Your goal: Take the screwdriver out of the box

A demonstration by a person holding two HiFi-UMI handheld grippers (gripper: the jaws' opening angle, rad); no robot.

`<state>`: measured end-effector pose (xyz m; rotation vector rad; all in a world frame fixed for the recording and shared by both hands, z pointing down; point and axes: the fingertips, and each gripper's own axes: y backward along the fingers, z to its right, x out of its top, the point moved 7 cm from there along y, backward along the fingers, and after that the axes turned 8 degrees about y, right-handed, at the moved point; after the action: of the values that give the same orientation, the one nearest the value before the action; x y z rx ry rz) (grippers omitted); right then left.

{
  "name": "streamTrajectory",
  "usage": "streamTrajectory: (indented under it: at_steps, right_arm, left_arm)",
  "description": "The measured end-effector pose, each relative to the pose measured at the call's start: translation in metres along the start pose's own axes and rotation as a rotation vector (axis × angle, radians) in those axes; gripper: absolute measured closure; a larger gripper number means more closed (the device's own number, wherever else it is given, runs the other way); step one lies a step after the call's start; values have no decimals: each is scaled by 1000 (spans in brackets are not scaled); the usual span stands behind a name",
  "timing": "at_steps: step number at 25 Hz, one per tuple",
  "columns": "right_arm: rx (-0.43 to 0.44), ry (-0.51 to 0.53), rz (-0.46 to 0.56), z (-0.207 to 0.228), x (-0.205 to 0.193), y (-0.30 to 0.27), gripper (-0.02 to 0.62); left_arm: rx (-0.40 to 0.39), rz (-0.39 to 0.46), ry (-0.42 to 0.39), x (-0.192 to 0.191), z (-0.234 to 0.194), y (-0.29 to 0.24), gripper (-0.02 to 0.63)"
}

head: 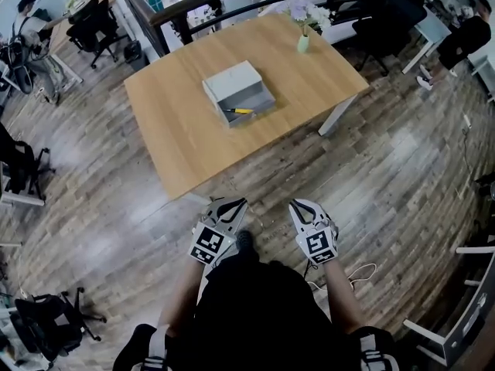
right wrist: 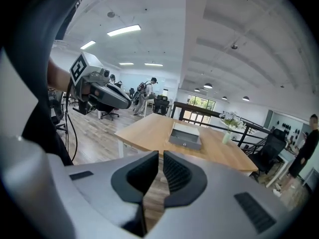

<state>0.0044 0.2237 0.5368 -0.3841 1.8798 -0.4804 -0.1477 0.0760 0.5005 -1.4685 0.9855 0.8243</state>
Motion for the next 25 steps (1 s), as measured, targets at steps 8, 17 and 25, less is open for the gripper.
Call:
streamTrajectory:
  at_steps: [8,17,25]
  right_arm:
    - [-7,-2,-3,1,15,-33,549]
    - [23,29,11,-3,41,-71,549]
    - [47,53,20,-16,56,-89,549]
  left_arm:
    - [-8,-2,0,-1,-37,0,578]
    - [30,9,23,-6,-74,16,578]
    - [61,21,37,-11,-95,33,578]
